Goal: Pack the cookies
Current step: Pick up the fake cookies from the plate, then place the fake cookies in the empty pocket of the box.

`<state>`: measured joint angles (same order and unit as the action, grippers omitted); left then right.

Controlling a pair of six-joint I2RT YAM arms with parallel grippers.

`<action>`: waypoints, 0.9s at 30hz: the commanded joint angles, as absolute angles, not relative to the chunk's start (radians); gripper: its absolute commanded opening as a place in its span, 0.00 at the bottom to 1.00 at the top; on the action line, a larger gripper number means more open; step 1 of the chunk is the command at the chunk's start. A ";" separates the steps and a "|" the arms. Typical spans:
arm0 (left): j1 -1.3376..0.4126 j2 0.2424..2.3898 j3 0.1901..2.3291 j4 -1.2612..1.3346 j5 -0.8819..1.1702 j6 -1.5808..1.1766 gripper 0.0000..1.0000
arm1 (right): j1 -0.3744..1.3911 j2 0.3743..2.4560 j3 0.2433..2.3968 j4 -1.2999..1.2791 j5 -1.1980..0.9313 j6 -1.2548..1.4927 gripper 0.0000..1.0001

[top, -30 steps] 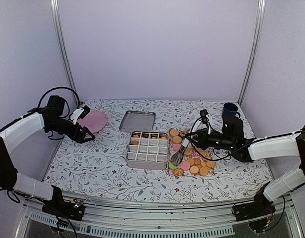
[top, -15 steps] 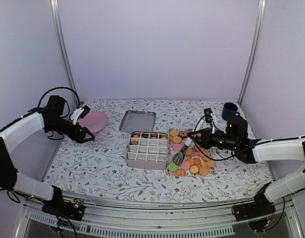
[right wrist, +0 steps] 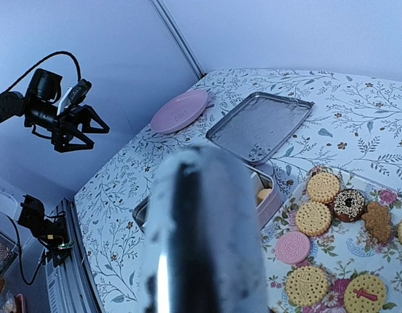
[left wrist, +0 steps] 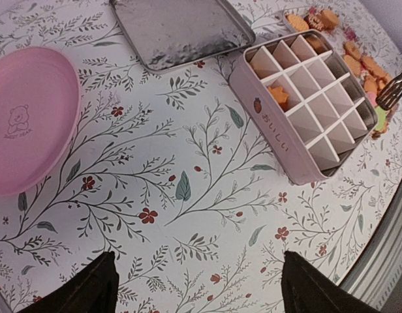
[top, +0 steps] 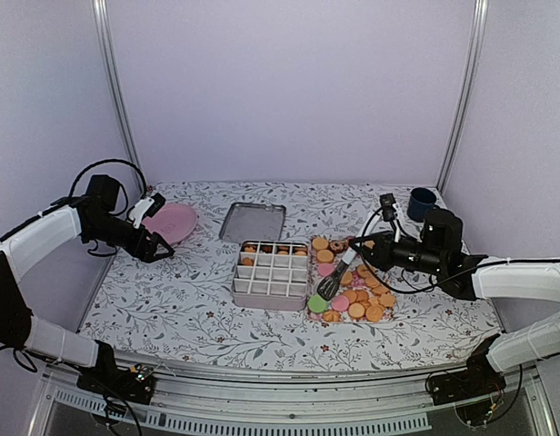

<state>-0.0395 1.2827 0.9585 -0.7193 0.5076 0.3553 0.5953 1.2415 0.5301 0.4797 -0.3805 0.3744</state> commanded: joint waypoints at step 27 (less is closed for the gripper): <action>-0.053 1.261 0.962 -0.716 0.510 0.364 0.87 | 0.812 1.700 1.353 0.211 -0.113 0.031 0.00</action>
